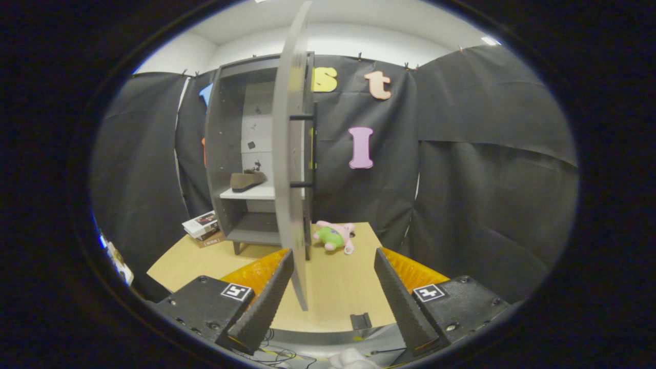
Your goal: Open the shoe cabinet door, grab the shoes and put them into the shoe cabinet, then close the shoe cabinet door.
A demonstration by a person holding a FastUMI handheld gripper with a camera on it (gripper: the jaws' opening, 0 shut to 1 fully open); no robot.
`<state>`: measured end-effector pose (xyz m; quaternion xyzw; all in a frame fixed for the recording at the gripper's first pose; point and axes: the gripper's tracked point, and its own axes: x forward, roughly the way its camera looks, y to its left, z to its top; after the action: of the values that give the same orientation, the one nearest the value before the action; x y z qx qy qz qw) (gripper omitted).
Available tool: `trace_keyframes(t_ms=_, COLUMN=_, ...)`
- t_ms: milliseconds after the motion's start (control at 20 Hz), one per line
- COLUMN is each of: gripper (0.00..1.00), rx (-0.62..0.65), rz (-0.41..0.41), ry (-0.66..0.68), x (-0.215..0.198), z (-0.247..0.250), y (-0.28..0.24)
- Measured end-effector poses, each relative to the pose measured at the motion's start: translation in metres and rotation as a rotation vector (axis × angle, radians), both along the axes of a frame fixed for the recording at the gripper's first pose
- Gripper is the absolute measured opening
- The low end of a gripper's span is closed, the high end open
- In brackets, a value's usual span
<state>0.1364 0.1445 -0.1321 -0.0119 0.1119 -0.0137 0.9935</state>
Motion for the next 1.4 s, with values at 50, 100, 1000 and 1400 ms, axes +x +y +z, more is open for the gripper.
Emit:
trace_keyframes(t_ms=50, gripper=0.99, rx=0.005, rz=0.001, ry=0.017, x=-0.004, z=-0.012, y=0.016)
trace_keyframes(t_ms=100, gripper=0.99, rx=0.003, rz=0.012, ry=0.042, x=-0.005, z=-0.025, y=0.036)
trace_keyframes(t_ms=1000, gripper=0.99, rx=0.212, rz=0.311, ry=0.451, x=0.108, z=-0.299, y=0.277)
trace_keyframes(t_ms=1400, gripper=0.98, rx=0.274, rz=0.285, ry=0.574, x=0.176, z=-0.356, y=0.306)
